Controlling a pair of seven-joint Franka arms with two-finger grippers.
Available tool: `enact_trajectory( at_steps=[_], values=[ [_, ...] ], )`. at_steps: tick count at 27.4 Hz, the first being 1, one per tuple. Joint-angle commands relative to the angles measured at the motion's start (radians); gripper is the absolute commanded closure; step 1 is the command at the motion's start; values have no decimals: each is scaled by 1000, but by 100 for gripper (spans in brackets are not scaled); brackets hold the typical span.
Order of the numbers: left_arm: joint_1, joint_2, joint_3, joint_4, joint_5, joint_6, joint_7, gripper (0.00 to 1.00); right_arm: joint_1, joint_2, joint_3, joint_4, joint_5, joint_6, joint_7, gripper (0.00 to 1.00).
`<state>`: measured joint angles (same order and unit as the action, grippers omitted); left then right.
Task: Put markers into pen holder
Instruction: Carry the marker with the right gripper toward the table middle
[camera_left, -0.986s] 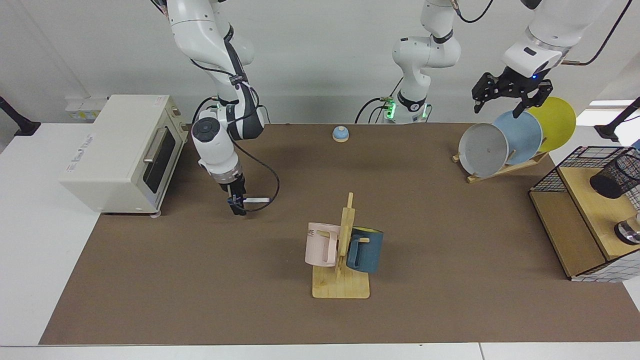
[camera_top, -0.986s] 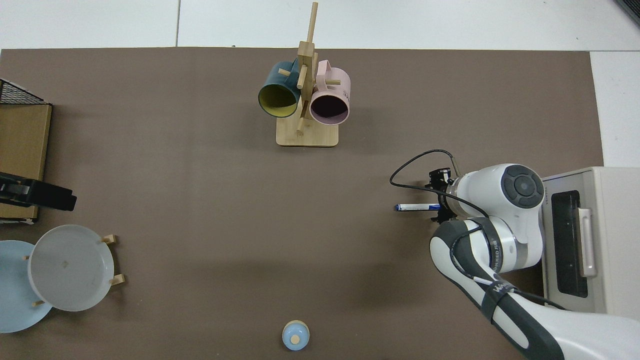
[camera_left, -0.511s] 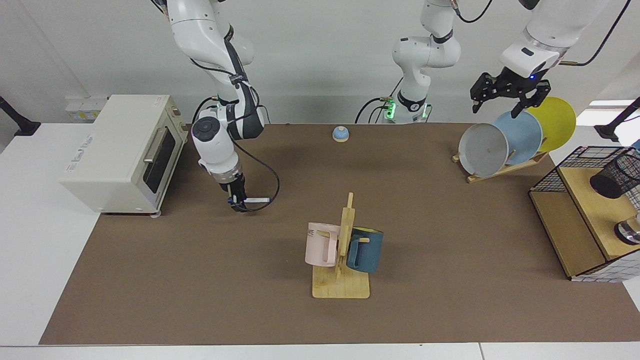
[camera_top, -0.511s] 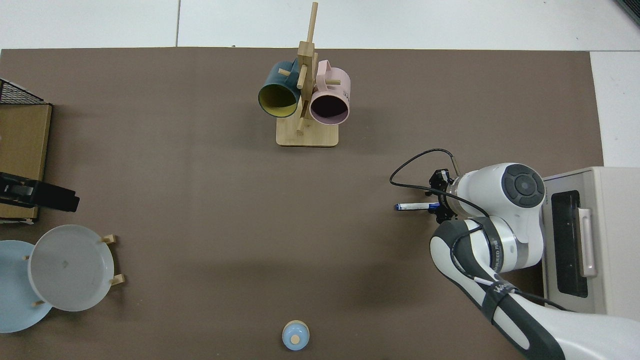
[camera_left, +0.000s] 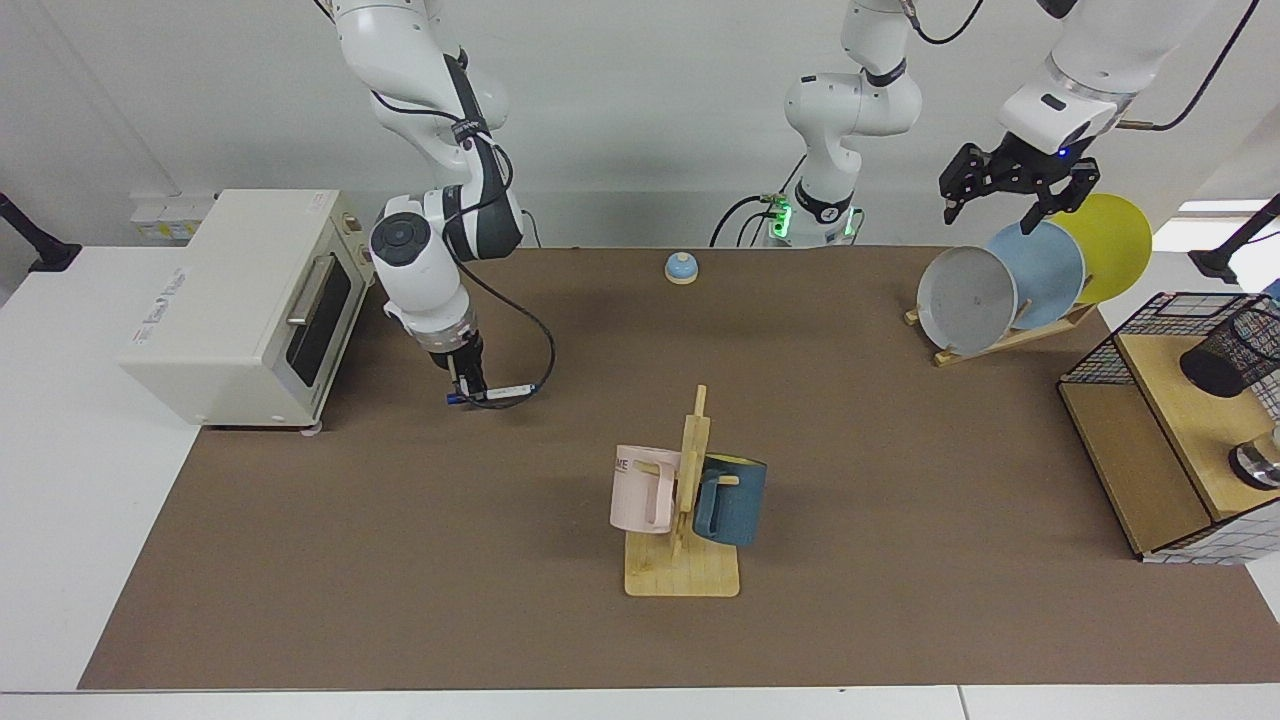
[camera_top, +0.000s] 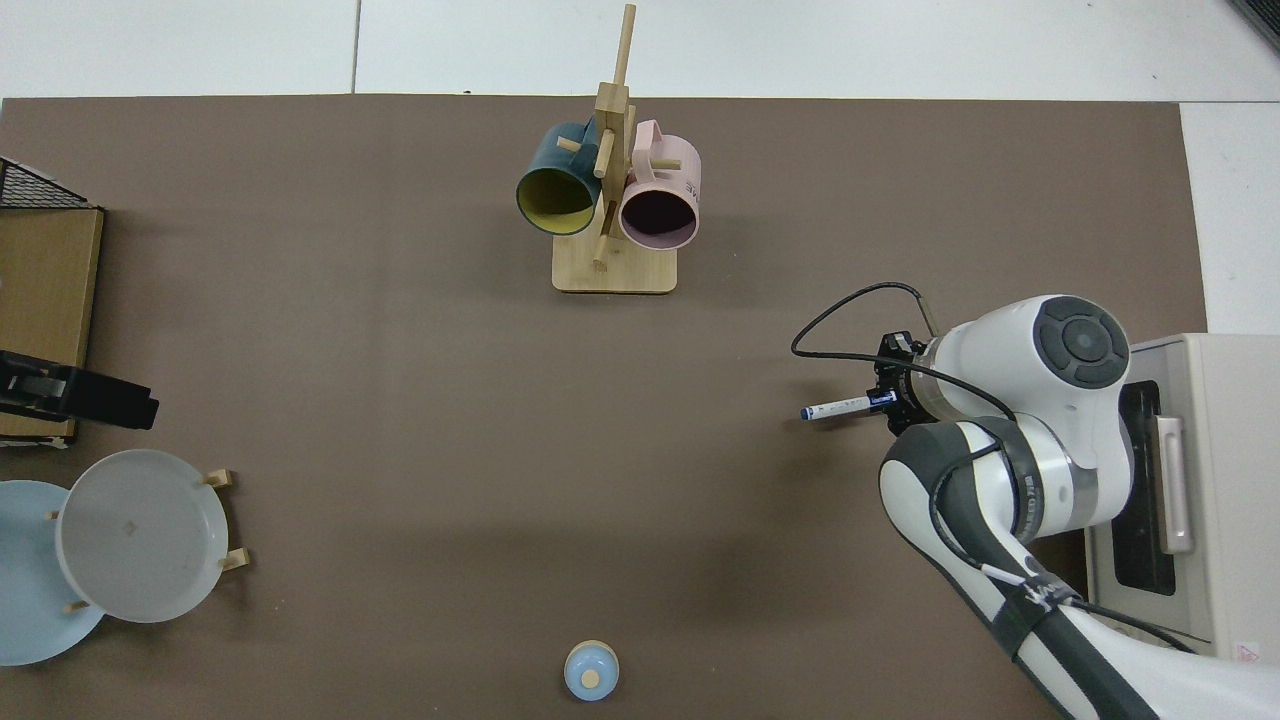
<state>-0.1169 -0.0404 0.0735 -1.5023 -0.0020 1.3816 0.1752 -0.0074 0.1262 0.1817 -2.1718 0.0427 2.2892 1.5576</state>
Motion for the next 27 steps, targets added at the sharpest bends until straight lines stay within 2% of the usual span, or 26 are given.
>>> enact_trajectory(
  at_steps=[1,9,19,24,27],
  values=[
    [-3,-26,-1,-29,-4,2,-8,0,0,-60,5,13,-9,-75,-27,100],
    [-6,-26,0,-27,-3,7,-10,0,53,-108,7,134,14,-283,-5,100],
    [-1,-26,-3,-35,-6,30,-6,0,104,-221,7,188,66,-395,25,100],
    [-3,-26,-3,-33,-30,31,6,0,152,-250,7,234,104,-445,53,100],
    [-4,-26,-4,-33,-32,25,72,0,193,-247,7,263,118,-451,105,100]
  ],
)
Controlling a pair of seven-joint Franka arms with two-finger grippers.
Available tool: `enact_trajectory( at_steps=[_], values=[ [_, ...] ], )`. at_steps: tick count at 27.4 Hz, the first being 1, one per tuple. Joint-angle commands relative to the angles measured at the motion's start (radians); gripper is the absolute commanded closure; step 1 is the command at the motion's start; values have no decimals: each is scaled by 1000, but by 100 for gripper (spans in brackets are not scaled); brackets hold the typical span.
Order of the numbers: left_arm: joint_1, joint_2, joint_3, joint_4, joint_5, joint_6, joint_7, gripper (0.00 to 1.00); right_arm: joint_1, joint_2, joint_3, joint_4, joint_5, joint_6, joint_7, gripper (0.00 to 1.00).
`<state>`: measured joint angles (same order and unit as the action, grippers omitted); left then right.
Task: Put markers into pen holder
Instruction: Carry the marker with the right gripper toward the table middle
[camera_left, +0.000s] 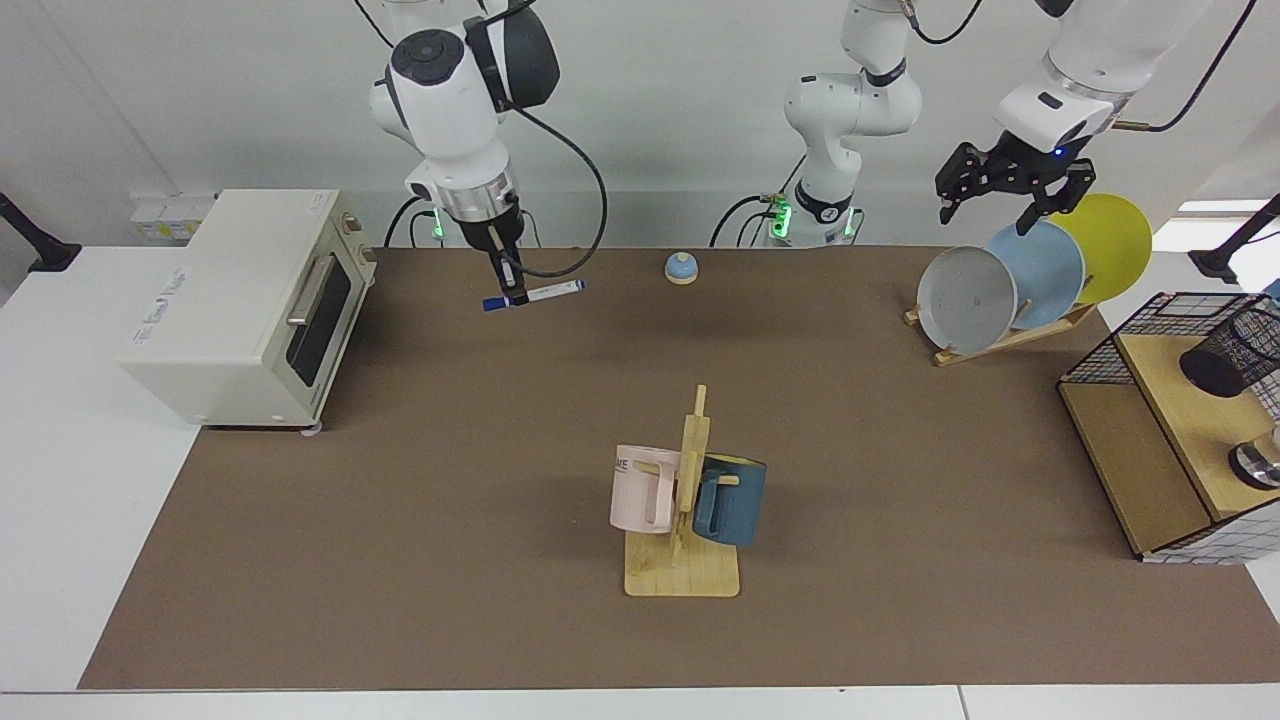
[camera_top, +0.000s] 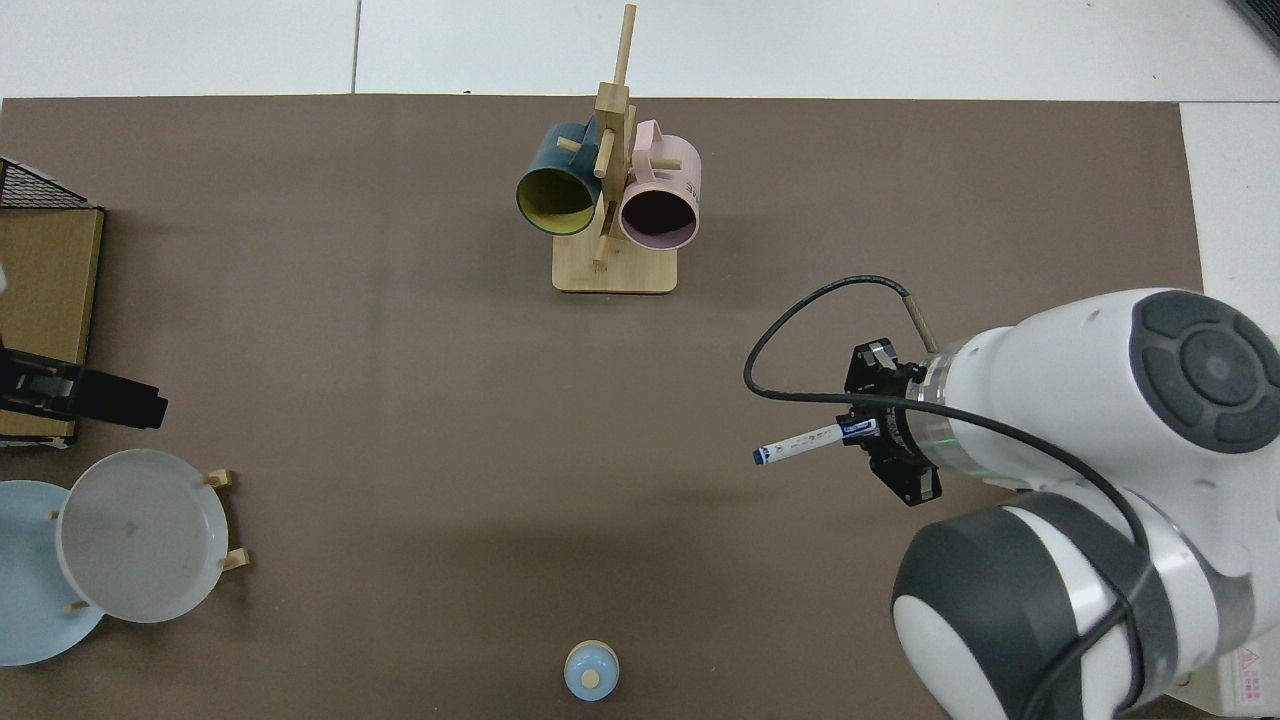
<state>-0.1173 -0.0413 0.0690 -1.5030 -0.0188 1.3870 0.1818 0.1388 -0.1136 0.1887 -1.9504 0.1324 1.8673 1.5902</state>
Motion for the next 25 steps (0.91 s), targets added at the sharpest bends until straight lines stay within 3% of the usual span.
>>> enact_trajectory(
  at_steps=[1,11,17,25],
  values=[
    [-5,-25,0,-32,-15,14,102,0,64,-6,0,50,29,-30,92,100],
    [-8,-29,-25,-54,-58,33,519,1,215,2,1,64,47,24,263,100],
    [-25,-74,-38,-146,-61,155,787,2,331,37,0,90,49,73,408,100],
    [-91,-132,-63,-292,-107,211,828,1,418,129,0,153,39,139,582,100]
  ],
)
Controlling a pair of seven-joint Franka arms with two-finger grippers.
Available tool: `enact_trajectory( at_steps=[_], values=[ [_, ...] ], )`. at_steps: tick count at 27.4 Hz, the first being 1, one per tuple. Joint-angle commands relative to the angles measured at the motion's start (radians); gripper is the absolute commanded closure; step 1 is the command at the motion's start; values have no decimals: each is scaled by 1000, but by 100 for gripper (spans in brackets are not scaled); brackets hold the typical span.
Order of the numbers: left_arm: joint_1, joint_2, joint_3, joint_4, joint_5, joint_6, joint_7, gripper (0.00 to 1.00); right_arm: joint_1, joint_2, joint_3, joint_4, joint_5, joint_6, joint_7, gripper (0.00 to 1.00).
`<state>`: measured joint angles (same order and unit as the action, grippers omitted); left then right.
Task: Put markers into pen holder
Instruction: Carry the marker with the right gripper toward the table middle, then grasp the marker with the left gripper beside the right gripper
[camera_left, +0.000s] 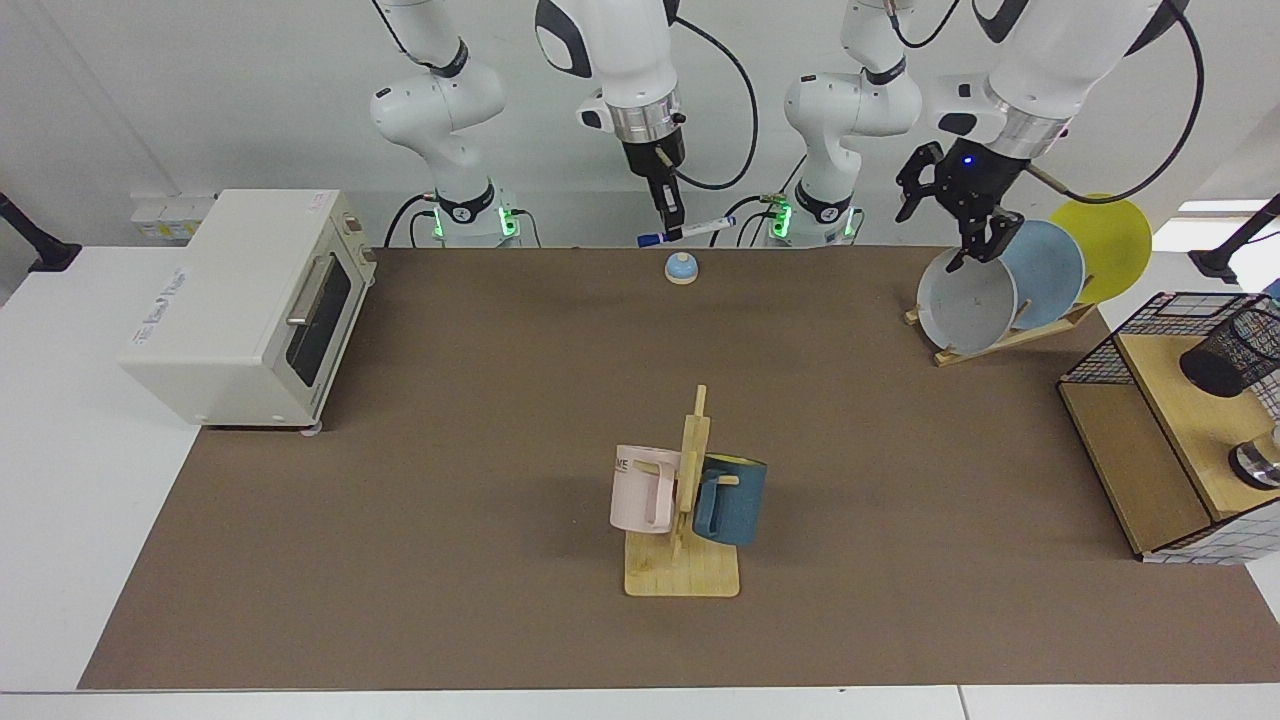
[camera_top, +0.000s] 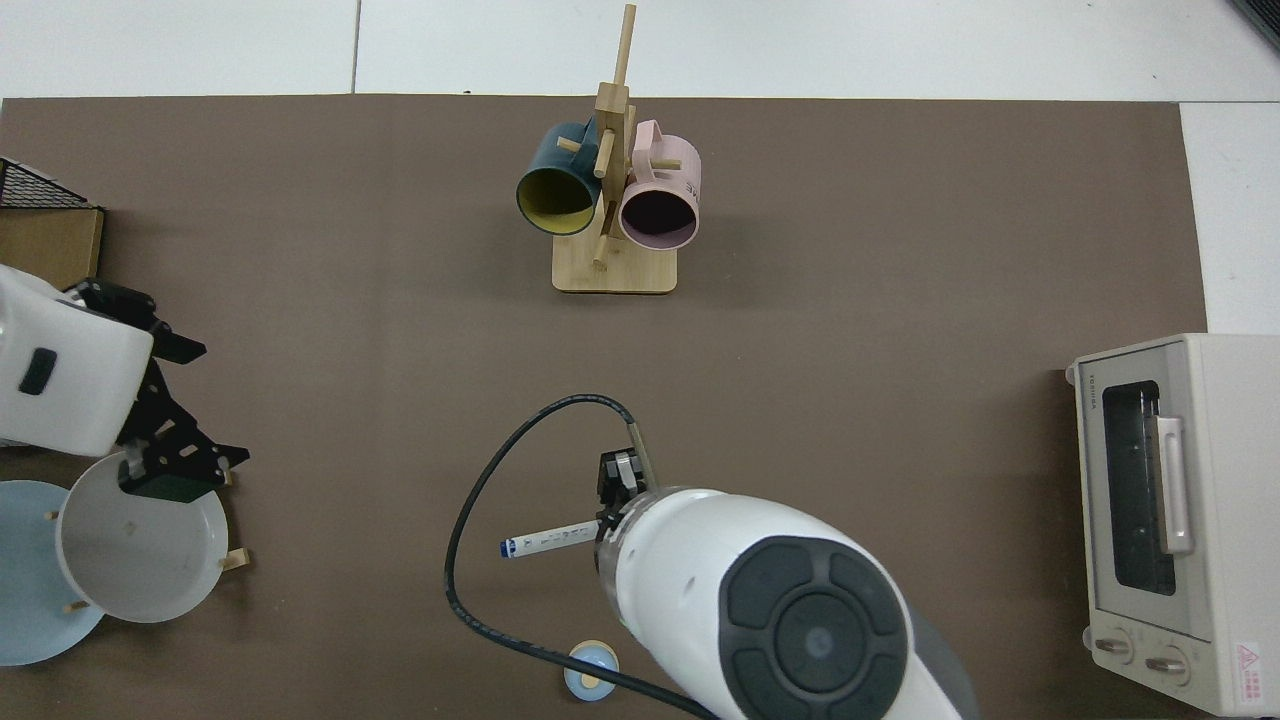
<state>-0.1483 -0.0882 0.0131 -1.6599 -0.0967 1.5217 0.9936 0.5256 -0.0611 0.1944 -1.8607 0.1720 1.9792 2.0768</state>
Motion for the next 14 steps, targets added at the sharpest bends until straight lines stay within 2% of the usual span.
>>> enact_trajectory(
  at_steps=[1,6,10,14],
  values=[
    [-74,-94,-8,-150,-35,89,16,1,36,87,-6,66,0,32,109,100],
    [-137,-145,-12,-233,-89,170,-13,2,62,116,-6,71,-2,127,199,100],
    [-171,-173,-15,-276,-95,199,-36,3,60,135,-6,74,-6,139,223,100],
    [-201,-165,-15,-284,-112,227,-36,4,60,138,-6,83,-2,141,223,100]
  ],
)
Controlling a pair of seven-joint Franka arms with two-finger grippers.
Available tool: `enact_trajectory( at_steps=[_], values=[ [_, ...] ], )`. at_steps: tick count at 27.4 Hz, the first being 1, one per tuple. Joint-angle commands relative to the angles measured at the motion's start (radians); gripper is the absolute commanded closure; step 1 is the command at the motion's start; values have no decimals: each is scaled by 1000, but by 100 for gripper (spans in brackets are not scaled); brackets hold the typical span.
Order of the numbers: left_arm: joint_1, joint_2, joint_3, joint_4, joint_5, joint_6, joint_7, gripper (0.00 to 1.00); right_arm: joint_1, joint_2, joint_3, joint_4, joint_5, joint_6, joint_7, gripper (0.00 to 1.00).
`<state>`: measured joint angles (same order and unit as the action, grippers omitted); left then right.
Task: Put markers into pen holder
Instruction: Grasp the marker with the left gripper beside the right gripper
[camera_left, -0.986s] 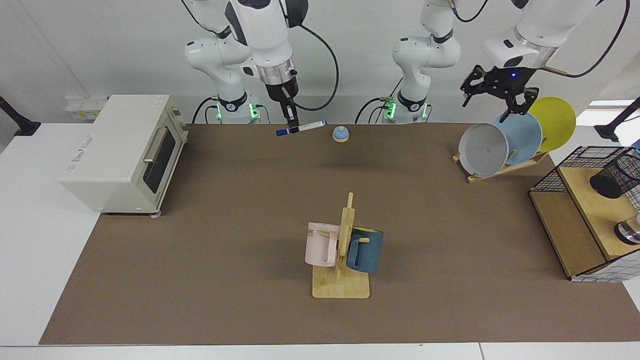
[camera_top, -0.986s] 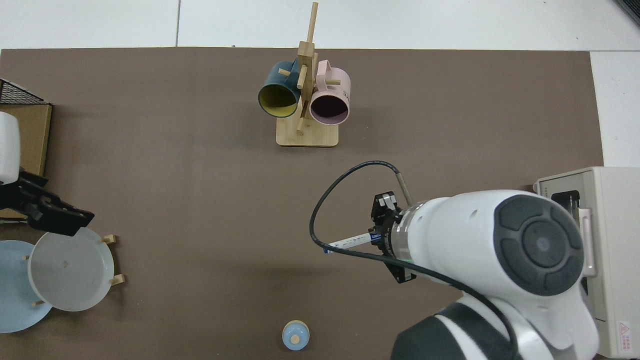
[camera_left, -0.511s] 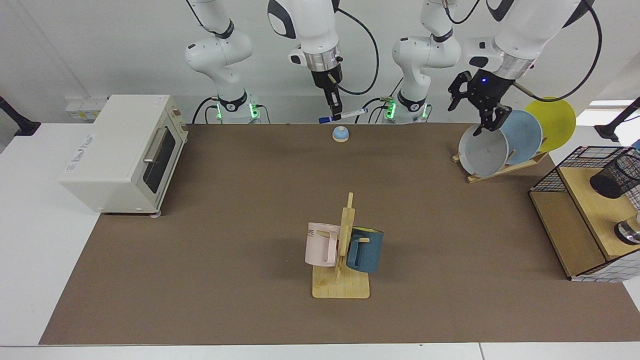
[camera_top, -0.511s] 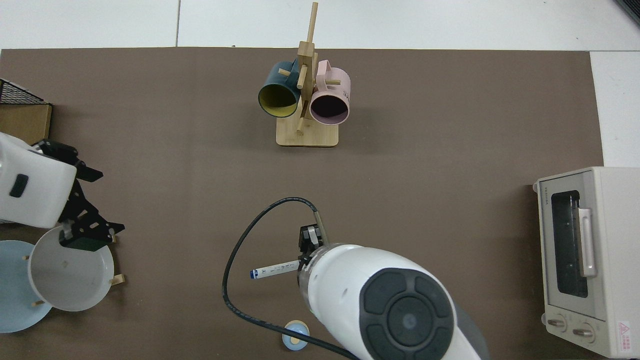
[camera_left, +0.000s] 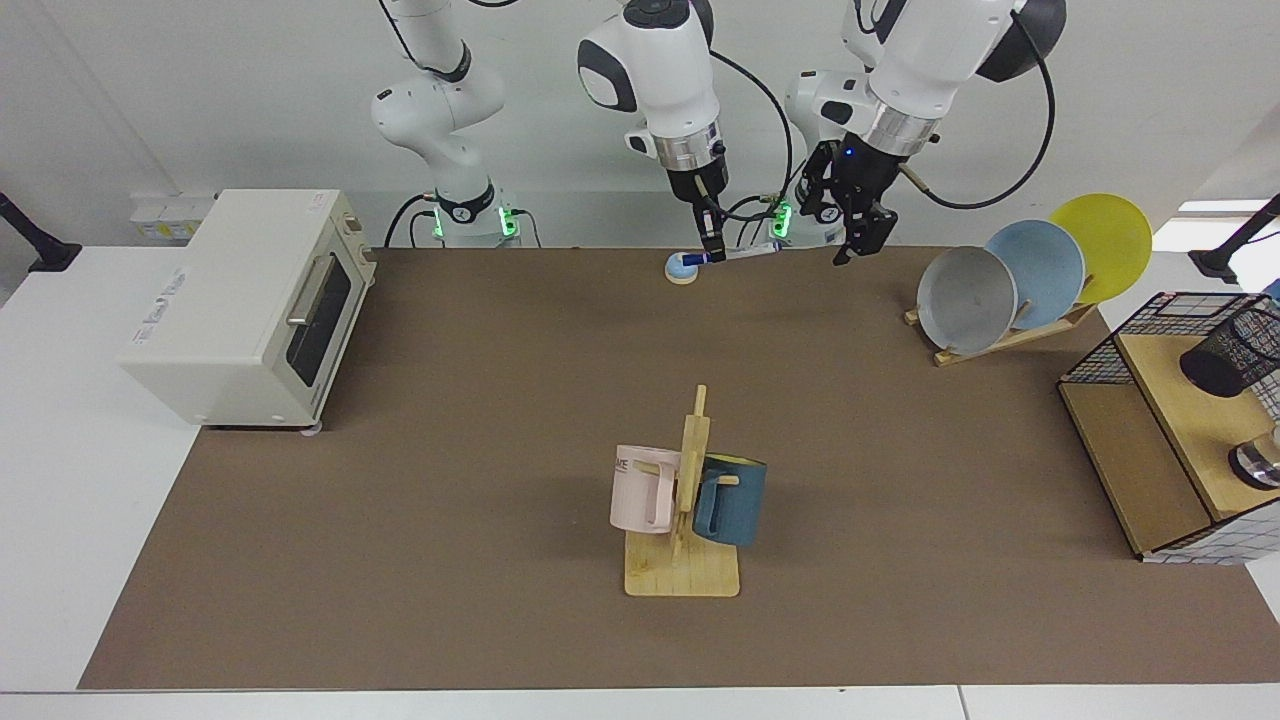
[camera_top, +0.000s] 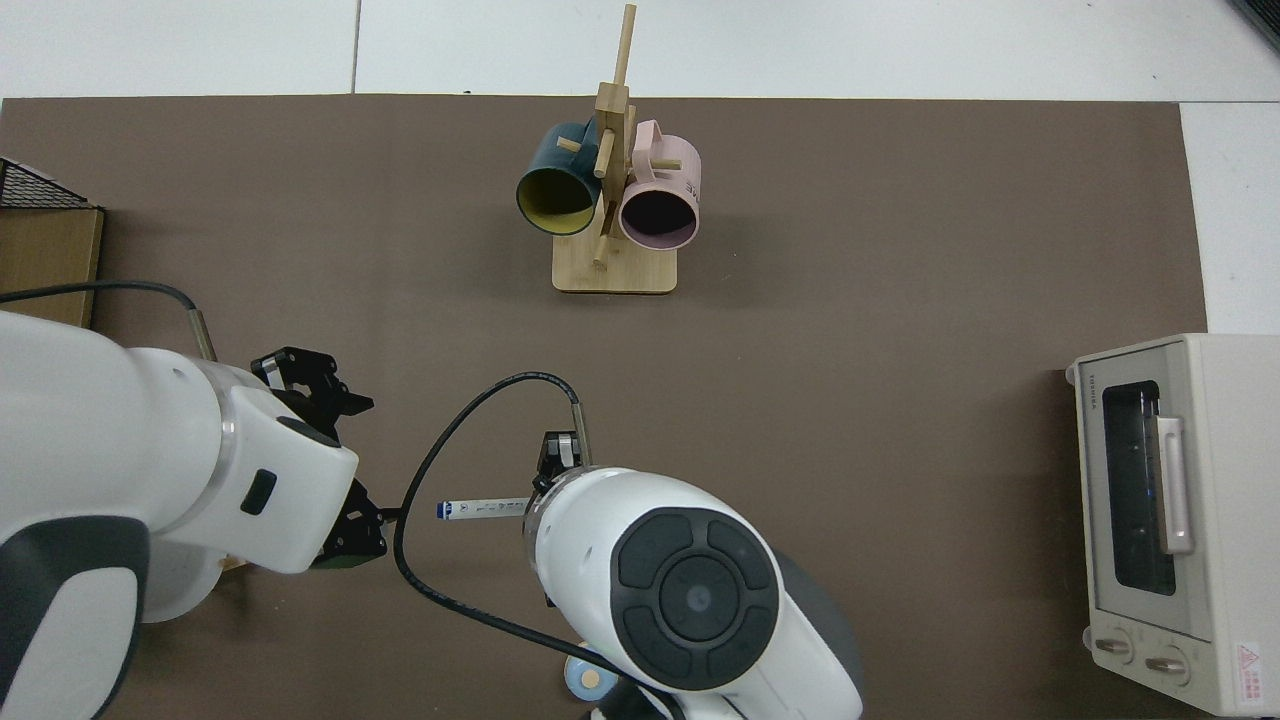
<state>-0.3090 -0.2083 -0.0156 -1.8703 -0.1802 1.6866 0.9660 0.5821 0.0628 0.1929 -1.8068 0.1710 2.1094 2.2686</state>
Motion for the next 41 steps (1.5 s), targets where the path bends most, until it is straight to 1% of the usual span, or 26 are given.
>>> enact_trajectory(
  at_steps=[1,6,9,14,17,25,30,41],
  values=[
    [-48,-42,14,-81,-33,73,-7,5,2,17,-4,29,-1,9,31,100],
    [-91,-31,14,-134,-38,139,-3,6,-1,25,-4,49,1,9,29,100],
    [-107,-20,14,-151,-38,176,-1,10,-2,28,-6,49,-1,9,26,100],
    [-121,-19,14,-151,-38,179,3,27,-5,28,-4,49,2,11,22,100],
    [-136,-19,14,-151,-38,180,10,35,-8,28,-6,49,2,11,20,100],
    [-137,-19,14,-151,-38,166,23,35,-8,28,-6,49,2,9,20,100],
    [-160,-20,13,-151,-38,162,23,36,-8,28,-6,49,2,9,20,100],
    [-162,-25,11,-153,-36,137,14,36,-8,28,-6,50,1,8,22,100]
  ],
)
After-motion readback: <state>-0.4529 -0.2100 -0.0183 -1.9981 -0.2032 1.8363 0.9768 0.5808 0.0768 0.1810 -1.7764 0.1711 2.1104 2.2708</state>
